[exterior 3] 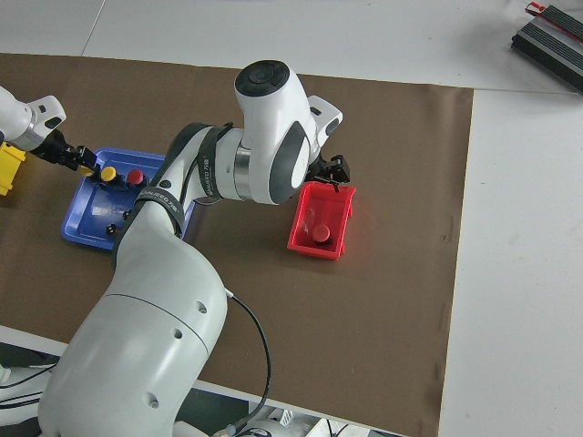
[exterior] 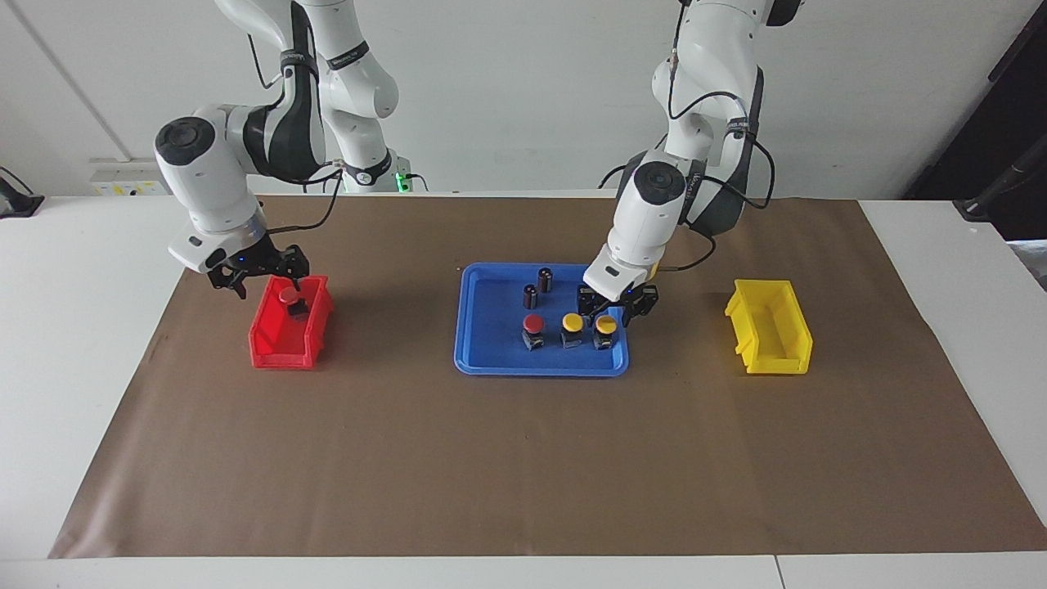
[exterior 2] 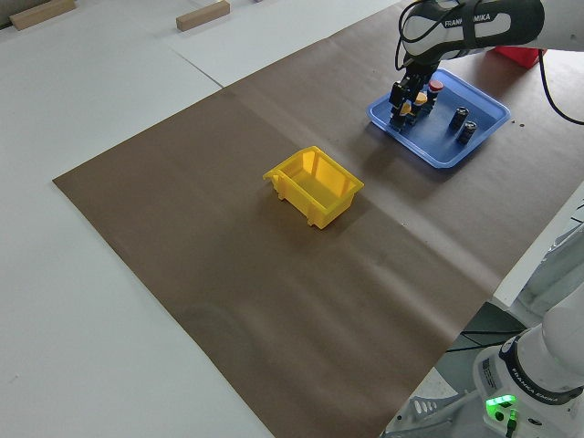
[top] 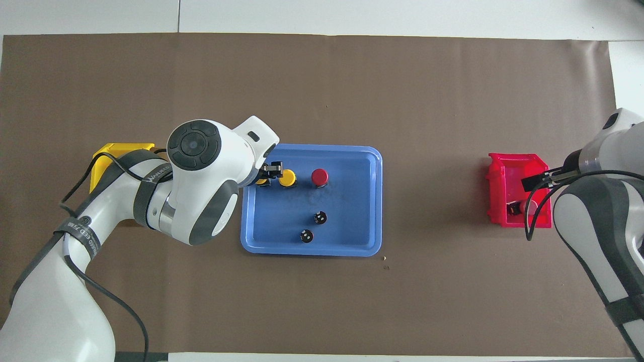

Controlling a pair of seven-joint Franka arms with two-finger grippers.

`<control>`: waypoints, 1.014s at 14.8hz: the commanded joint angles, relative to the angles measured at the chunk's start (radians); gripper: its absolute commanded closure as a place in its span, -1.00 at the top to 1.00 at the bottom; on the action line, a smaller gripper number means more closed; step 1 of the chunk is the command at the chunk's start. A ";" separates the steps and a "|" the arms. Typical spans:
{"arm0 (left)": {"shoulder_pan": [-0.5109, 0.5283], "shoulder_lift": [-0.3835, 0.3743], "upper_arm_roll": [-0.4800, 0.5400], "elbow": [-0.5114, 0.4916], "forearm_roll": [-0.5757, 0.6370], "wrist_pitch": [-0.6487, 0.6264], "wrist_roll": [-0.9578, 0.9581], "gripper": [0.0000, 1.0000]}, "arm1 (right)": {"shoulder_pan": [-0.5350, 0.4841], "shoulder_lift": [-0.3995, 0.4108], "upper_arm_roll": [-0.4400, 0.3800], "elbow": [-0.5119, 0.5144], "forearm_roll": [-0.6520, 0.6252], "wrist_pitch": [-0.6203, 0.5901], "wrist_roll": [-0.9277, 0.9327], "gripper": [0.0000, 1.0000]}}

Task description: Sort red and yellow buttons by color

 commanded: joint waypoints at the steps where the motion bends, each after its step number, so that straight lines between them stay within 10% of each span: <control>1: -0.015 0.002 0.013 -0.012 -0.012 0.019 -0.015 -0.03 | 0.094 0.087 0.008 0.132 0.005 -0.063 0.175 0.99; 2: -0.016 0.002 0.013 -0.012 -0.012 0.007 -0.034 -0.55 | 0.137 0.093 0.008 0.149 0.005 -0.064 0.240 0.99; 4: -0.022 0.000 0.015 -0.002 -0.012 -0.019 -0.060 -0.97 | 0.186 0.106 0.010 0.165 0.006 -0.057 0.332 0.99; 10: 0.010 -0.055 0.022 0.207 -0.012 -0.402 -0.028 -0.97 | 0.353 0.170 0.011 0.233 0.040 -0.003 0.578 0.99; 15: 0.296 -0.116 0.026 0.213 -0.011 -0.498 0.399 -0.97 | 0.571 0.331 0.010 0.391 -0.018 0.008 0.866 0.99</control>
